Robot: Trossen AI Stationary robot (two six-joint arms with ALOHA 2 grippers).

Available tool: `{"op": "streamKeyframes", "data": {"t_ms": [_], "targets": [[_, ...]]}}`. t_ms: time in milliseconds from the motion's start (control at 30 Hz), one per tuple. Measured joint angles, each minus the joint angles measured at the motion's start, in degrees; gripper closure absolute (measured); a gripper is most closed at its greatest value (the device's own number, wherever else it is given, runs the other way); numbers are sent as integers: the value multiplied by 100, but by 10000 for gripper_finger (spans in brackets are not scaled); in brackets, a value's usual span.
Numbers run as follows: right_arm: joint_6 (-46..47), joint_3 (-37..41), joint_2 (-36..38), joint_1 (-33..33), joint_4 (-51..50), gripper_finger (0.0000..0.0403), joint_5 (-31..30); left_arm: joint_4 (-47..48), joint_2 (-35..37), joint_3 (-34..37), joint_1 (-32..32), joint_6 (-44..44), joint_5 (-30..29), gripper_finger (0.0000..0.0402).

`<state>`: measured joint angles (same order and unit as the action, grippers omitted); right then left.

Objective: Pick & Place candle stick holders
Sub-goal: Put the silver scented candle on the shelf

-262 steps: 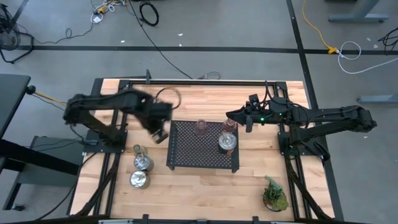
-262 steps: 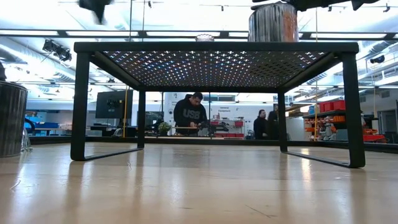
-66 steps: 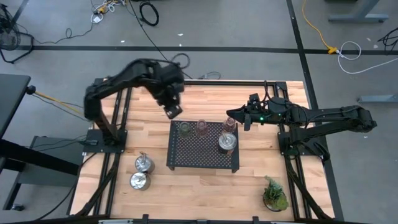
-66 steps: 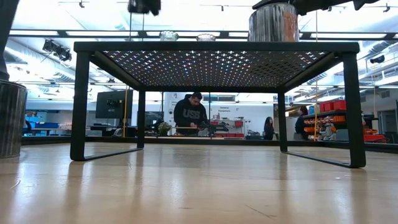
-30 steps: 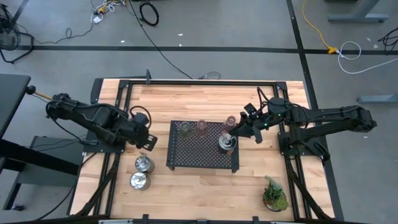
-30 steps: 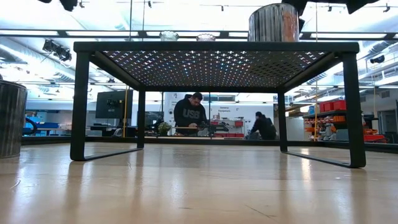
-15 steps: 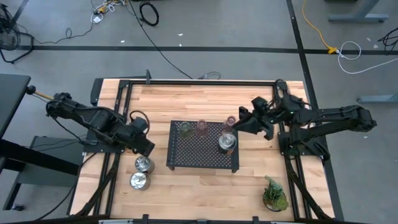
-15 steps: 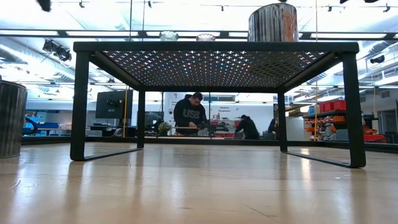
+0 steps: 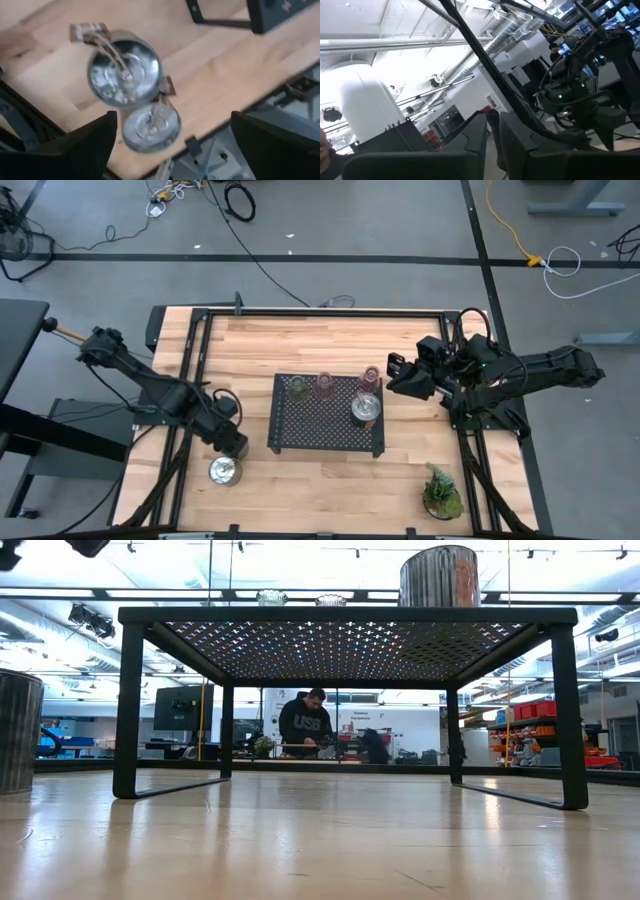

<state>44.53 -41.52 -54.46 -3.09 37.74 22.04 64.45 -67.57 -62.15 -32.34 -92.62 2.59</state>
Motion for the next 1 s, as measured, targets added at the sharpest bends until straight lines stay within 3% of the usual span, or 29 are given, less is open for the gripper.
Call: {"op": "streamKeyframes", "data": {"t_ms": [200,633,1000], "targets": [[0,0,0,0,-5,351,163,-91,1,244,-71,-112,-407,7],[-12,0,22,11,-76,351,610,-365,7,665,-79,-1014,-85,2],[-66,0,22,42,-268,351,756,-722,4,776,-76,-749,-246,3]]}}
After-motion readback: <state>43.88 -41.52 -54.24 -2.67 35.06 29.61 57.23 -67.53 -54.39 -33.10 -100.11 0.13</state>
